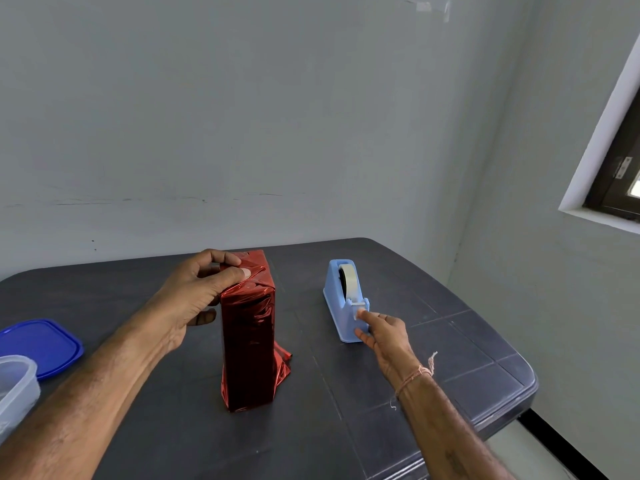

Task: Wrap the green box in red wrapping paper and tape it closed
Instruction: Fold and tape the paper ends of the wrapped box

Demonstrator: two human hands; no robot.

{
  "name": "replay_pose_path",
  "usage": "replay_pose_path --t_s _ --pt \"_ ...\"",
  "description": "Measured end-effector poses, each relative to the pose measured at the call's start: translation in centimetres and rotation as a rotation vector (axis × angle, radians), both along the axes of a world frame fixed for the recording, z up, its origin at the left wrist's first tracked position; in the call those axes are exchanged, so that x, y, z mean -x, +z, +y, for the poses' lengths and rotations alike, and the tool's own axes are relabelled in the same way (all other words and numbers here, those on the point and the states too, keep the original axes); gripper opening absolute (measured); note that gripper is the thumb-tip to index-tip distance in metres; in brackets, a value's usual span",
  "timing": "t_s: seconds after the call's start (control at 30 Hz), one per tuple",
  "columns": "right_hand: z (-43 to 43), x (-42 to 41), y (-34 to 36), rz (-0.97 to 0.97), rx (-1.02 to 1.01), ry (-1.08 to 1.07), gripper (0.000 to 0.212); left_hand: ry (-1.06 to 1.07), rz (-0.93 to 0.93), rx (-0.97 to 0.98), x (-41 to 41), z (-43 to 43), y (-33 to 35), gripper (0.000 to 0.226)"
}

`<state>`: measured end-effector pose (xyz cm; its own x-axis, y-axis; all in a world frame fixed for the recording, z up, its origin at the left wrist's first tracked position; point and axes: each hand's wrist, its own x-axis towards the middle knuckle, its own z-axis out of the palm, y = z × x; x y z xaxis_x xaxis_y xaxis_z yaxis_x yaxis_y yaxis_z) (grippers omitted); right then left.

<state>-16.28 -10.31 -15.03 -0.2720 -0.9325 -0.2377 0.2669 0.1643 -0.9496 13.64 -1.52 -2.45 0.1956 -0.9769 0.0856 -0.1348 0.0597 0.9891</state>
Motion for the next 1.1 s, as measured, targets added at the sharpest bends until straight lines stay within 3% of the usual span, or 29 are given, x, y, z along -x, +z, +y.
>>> replay_pose_path --t_s 0.43,0.83,1.0,1.1 --pt "0.6 -0.9 -2.7 -0.134 0.103 -0.101 0.019 0.006 -0.011 -0.007 -0.1 -0.1 -0.2 0.022" --pt "0.2 -1.3 -3.8 0.015 0.075 -0.182 0.017 0.004 0.004 -0.014 0.0 -0.1 -0.1 0.023" --pt "1.6 -1.2 -3.8 0.048 0.036 -0.144 0.016 0.011 -0.005 -0.012 0.0 0.3 0.1 0.02" --pt "4.1 -1.6 -2.0 0.132 0.113 -0.084 0.021 0.015 -0.004 -0.007 0.1 0.5 0.3 0.02"
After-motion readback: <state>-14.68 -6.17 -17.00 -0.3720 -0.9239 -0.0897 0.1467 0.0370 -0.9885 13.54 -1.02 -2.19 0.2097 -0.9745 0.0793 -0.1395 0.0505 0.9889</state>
